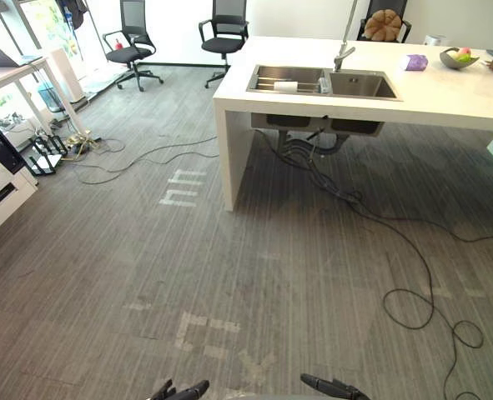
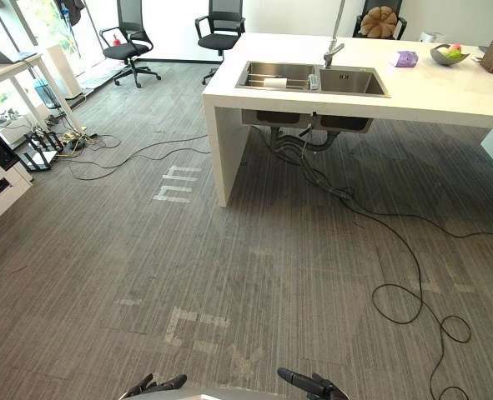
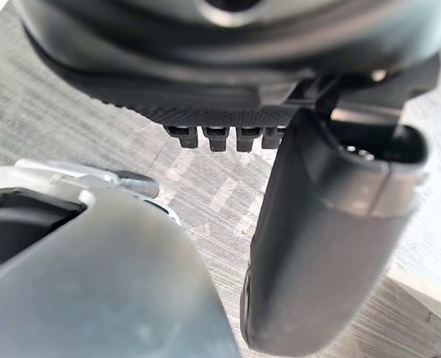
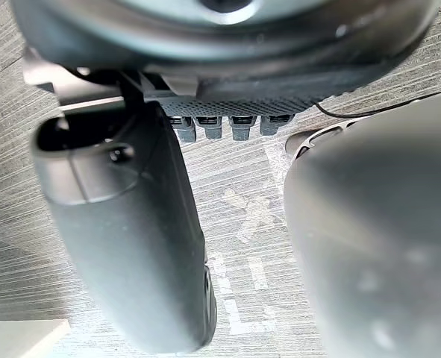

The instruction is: Walk over to the sink, pick up the cup, carry it to the dishwasher, place the cup inside the dishwasher, then close the dishwasher door

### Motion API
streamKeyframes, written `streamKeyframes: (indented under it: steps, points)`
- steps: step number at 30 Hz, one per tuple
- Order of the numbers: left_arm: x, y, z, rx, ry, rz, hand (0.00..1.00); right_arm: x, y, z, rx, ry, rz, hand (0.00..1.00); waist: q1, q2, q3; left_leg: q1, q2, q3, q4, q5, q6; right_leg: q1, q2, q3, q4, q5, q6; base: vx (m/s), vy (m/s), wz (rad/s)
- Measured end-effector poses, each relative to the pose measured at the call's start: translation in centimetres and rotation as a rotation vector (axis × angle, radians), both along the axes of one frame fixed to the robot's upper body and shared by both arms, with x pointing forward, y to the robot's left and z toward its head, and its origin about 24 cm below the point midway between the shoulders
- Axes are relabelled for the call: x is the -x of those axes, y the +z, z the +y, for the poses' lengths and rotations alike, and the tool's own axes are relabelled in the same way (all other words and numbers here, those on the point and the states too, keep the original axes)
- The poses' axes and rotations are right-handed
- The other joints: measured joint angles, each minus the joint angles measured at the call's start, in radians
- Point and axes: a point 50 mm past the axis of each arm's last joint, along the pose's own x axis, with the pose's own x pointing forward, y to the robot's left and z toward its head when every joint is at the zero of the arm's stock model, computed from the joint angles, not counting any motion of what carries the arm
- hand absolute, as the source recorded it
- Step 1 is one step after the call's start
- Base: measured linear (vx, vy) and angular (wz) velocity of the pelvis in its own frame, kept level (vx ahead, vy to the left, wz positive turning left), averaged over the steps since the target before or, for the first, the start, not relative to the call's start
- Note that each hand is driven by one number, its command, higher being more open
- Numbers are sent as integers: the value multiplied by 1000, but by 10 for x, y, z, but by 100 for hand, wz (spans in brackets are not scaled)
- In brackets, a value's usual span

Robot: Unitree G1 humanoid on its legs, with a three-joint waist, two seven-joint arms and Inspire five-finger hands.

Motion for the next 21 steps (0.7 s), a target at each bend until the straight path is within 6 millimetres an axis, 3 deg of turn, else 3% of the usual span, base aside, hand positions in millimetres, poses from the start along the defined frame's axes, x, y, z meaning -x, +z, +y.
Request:
streamKeyframes:
  steps: [3, 5, 6, 7, 8, 10, 11, 15, 17, 19, 21]
  points:
    - [-1, 2, 0, -15, -26, -30, 100, -1, 0, 0, -5, -7, -7, 100, -1, -4, 4, 0, -9, -12, 0, 0, 1, 0, -5, -4, 3, -1, 2, -6, 9, 4]
    - [-3, 4, -1, -23, -39, -58, 100, -2, 1, 0, -8, -7, -21, 100, -1, -6, 11, 0, -16, -18, 0, -6, 8, -17, -18, -9, 49, -33, 21, -13, 31, 11]
    - [-3, 4, -1, -28, -37, -68, 100, -4, 1, -1, -6, -9, -30, 100, 0, -10, 17, 1, -25, -24, 1, -20, 21, -43, -39, -16, 116, -75, 37, 0, 52, 21]
    - [-3, 5, 0, -35, -26, -68, 100, -4, 2, -1, -1, -10, -40, 100, -1, -12, 19, 2, -34, -30, 1, -29, 34, -76, -69, -18, 213, -112, 74, 29, 58, 17]
    - [-4, 4, -2, -38, -10, -67, 100, -6, 3, -4, 4, -12, -55, 100, 1, -6, 26, 6, -35, -30, 1, -33, 41, -108, -81, -7, 290, -120, 87, 56, 95, 5]
    - [-4, 4, -1, -52, 66, -61, 100, -18, 7, -3, 12, -34, -128, 100, 0, 0, 55, 36, -36, -32, 10, -44, 64, -254, -124, 37, 614, -130, 82, 103, 121, 4]
    - [-3, 4, 1, -67, 96, -51, 100, -20, 8, -1, 4, -50, -148, 100, -6, -2, 66, 52, -35, -39, 14, -50, 73, -274, -131, 46, 657, -149, 70, 110, 93, 18]
    - [-2, 3, 6, -92, 160, -1, 100, -20, 7, 7, -26, -121, -175, 100, -6, -22, 76, 89, -4, -50, 42, -108, 62, -342, -118, 16, 537, -161, 73, 173, 41, 6]
    - [-6, 1, 4, -70, 176, 21, 100, -21, 8, 6, -59, -125, -205, 100, -8, -10, 86, 105, 42, -46, 90, -171, 46, -408, -76, 7, 426, -105, 66, 311, -21, -7]
    - [-14, 0, 4, -63, 186, 19, 100, -21, 9, 7, -83, -140, -222, 100, -6, -13, 92, 129, 55, -51, 127, -220, 24, -451, -66, 6, 345, -34, 58, 389, -77, 8]
    - [-21, 1, 3, -59, 190, 17, 100, -22, 11, 6, -89, -147, -234, 100, -8, -18, 98, 175, 50, -54, 174, -288, 3, -470, -76, 4, 319, -1, 43, 485, -137, 16]
